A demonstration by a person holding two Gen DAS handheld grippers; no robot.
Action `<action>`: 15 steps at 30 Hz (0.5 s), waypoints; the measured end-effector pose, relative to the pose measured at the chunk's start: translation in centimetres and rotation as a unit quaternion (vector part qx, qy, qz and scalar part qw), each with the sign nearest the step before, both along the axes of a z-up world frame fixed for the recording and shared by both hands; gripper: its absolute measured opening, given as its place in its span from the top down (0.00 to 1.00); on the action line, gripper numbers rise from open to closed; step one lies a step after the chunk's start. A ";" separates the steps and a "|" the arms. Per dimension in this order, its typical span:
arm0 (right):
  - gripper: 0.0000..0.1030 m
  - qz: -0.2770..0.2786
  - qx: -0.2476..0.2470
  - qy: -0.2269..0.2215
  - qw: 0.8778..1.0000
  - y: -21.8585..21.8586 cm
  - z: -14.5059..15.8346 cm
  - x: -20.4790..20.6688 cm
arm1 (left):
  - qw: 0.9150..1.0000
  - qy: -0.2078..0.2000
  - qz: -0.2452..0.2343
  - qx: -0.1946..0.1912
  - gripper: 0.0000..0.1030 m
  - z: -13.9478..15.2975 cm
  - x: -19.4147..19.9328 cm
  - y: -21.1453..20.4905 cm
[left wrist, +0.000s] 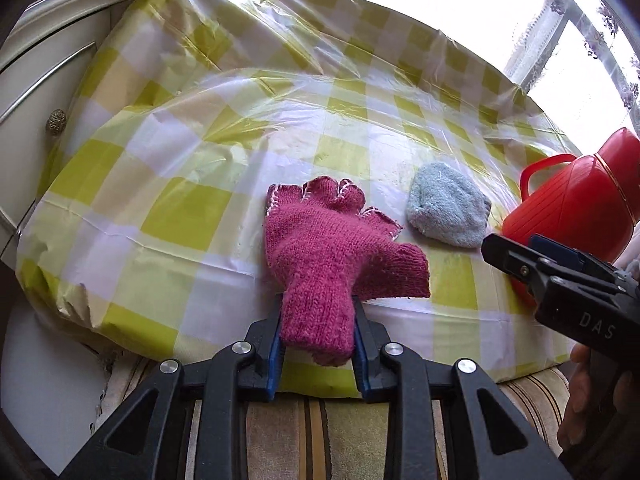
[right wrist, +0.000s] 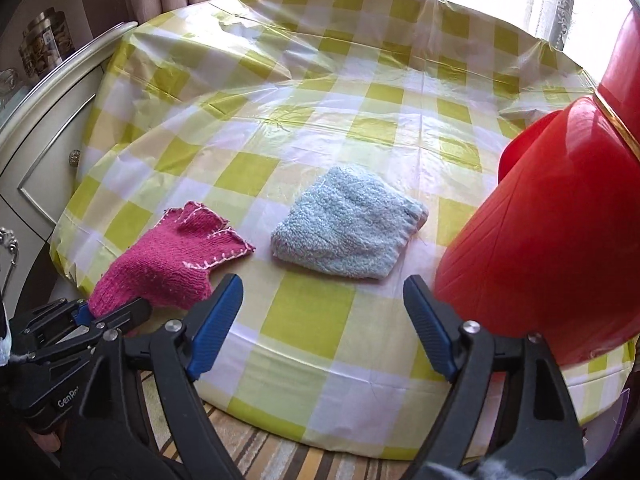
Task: Organize soft objects
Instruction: 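Grasp the light blue fuzzy sock with the right gripper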
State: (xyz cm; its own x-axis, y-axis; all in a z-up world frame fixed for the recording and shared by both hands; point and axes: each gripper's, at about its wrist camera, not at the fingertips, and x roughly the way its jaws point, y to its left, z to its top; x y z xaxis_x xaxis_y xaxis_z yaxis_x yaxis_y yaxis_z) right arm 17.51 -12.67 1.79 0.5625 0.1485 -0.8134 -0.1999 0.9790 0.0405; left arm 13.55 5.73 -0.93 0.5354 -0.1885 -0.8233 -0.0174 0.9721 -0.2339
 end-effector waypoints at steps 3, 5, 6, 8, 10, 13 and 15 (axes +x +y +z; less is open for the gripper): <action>0.16 -0.008 -0.001 0.003 1.000 0.8 -0.5 1.7 | 1.000 -0.010 0.009 -0.005 0.72 0.1 0.0 0.4; 0.16 -0.013 -0.014 0.002 1.000 1.3 -1.0 2.7 | 1.000 -0.014 0.015 -0.011 0.72 0.2 -0.2 0.6; 0.16 -0.016 -0.020 0.001 1.000 1.6 -1.2 3.1 | 1.000 -0.015 0.017 -0.014 0.72 0.1 -0.1 0.7; 0.16 -0.027 -0.037 -0.004 0.999 2.0 -1.5 3.9 | 1.000 -0.013 0.019 -0.021 0.72 0.0 0.0 0.9; 0.15 -0.037 -0.058 -0.011 0.998 2.5 -1.9 4.6 | 0.999 -0.011 0.022 -0.026 0.72 -0.2 0.1 1.0; 0.14 -0.042 -0.071 -0.004 0.997 3.2 -2.8 5.4 | 0.999 -0.008 0.025 -0.034 0.72 -0.5 0.3 1.2; 0.14 -0.050 -0.073 0.005 0.996 3.3 -3.5 5.9 | 0.999 -0.007 0.026 -0.037 0.72 -0.5 0.3 1.3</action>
State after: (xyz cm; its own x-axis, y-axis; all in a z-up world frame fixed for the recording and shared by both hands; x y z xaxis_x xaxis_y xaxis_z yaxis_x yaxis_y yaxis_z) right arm 23.44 -9.35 -1.74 0.5597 -0.0279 -0.8282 -0.1020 0.9895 -0.1023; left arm 13.81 7.03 -1.48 0.5579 -0.2204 -0.8001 -0.0625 0.9502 -0.3054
